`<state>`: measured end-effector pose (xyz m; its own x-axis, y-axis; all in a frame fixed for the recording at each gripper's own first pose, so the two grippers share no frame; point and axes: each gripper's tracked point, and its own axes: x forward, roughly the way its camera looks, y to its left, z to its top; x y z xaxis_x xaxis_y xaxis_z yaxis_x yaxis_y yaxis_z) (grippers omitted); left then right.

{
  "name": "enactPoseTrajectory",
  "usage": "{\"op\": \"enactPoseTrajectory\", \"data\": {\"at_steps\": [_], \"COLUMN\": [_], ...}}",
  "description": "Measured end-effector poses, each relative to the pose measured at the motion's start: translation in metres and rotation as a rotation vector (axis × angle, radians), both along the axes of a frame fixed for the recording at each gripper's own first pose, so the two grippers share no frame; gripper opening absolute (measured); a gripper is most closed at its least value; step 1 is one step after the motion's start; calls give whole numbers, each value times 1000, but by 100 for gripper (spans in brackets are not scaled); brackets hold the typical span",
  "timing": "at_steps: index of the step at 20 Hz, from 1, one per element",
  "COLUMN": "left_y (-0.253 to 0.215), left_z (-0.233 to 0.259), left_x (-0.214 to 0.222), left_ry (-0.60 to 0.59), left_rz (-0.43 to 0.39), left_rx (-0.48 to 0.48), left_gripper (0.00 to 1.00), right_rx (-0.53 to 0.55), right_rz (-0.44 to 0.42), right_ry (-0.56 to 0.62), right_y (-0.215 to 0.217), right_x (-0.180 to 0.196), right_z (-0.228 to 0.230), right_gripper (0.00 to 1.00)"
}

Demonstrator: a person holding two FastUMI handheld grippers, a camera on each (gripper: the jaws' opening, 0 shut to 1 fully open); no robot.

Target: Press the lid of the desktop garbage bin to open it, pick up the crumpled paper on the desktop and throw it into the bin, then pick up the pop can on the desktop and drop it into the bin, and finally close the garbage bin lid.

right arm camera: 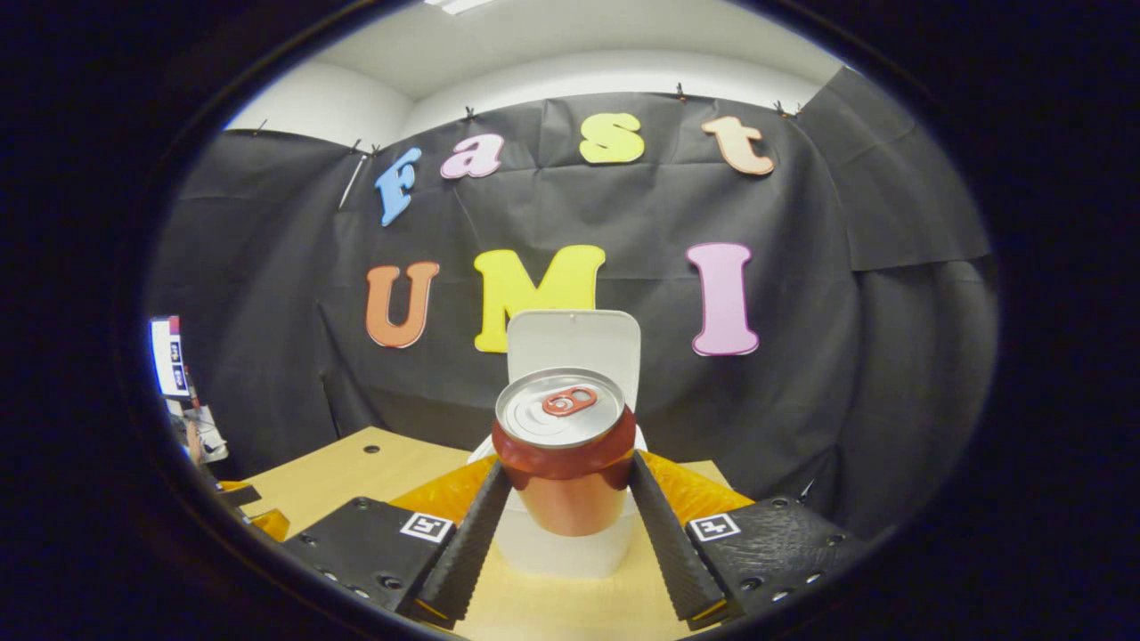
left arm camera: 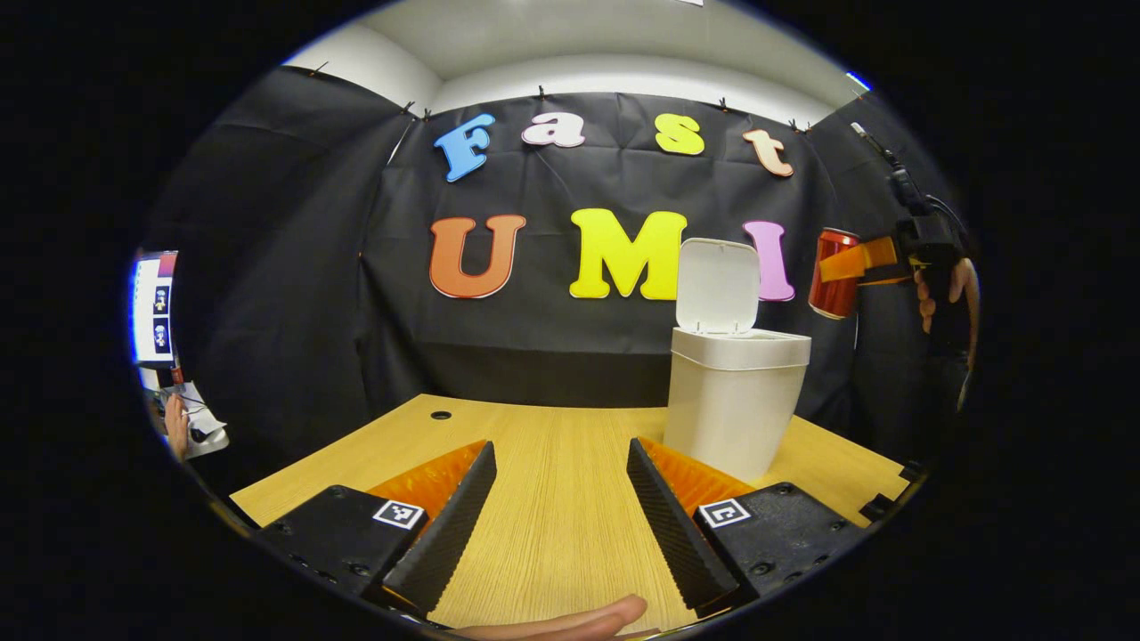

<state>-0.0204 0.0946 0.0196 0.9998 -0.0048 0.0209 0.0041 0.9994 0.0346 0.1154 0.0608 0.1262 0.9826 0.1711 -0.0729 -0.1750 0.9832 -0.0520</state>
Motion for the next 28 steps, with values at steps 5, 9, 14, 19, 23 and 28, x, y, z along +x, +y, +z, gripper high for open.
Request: {"op": "enactPoseTrajectory", "data": {"at_steps": [5, 9, 14, 19, 23, 28], "left_y": [8, 14, 19, 19, 17, 25], "left_z": [-1, -4, -8, -7, -11, -13], "left_x": [1, 5, 8, 9, 14, 15], "left_ry": [1, 16, 23, 17, 28, 34], "left_rz": [9, 16, 26, 34, 21, 38], "left_rx": [-9, -33, -46, -25, -36, -28], "left_gripper": [96, 96, 96, 96, 96, 96], "right_rx": [-2, -2, -9, 22, -6, 44], "right_rz": [-27, -54, -122, -167, -141, -124], "right_ry": [-3, 35, 63, 76, 110, 81], "right_y": [11, 17, 9, 5, 16, 25], "right_x": [49, 93, 144, 184, 191, 184], "right_z": [23, 16, 2, -13, -24, -10], "right_gripper": [80, 81, 81, 81, 81, 81]}}
